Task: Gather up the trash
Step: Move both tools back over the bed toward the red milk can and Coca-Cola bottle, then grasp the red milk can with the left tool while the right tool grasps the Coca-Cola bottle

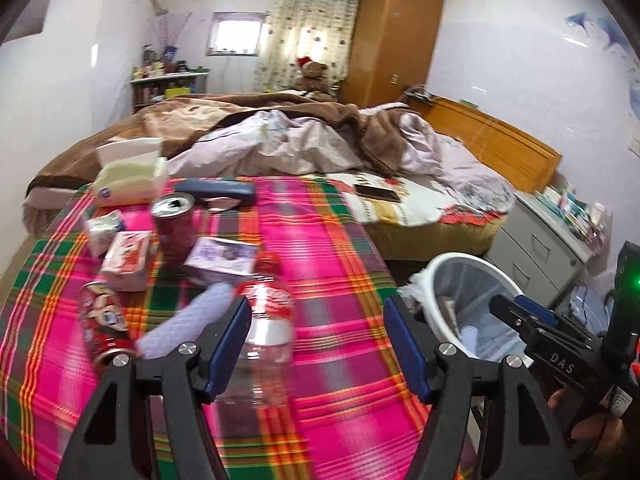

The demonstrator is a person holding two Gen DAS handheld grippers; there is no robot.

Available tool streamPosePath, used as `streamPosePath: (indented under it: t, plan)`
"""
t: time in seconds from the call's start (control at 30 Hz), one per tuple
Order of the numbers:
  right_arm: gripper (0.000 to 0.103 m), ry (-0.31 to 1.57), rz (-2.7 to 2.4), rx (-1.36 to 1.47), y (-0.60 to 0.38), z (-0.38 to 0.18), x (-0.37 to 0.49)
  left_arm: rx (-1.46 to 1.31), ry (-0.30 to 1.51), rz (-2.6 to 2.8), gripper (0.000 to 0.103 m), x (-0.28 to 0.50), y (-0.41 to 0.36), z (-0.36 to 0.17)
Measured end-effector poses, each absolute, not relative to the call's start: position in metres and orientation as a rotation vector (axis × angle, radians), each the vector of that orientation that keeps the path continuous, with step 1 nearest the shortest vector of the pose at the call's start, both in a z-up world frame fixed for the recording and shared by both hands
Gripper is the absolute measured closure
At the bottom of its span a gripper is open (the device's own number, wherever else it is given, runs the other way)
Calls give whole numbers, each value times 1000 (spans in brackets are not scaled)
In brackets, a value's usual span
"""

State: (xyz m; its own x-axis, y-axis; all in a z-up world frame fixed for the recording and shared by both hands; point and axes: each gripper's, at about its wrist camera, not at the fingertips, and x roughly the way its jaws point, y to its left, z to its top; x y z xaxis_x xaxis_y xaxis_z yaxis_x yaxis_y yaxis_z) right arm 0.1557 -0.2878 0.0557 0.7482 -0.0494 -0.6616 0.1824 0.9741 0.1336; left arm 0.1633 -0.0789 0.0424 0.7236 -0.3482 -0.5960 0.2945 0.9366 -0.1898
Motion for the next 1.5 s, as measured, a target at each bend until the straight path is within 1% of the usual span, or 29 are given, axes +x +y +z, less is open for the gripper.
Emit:
streamPosePath:
  t: [0.37,0.87,1.37,1.5]
  plan:
    - [40,735,-34,196,-245,49,176,-152,685,-181,30,167,-2,32]
    - [40,810,116,168,-174,36,211,-230,758,-74,29,183,71,4]
    - [40,894,93,168,-151,18,235,-248,842,-99,29,219,79,-22]
    - [38,926,106,154,-142,13,238,-249,867,-99,29,225,80,-28]
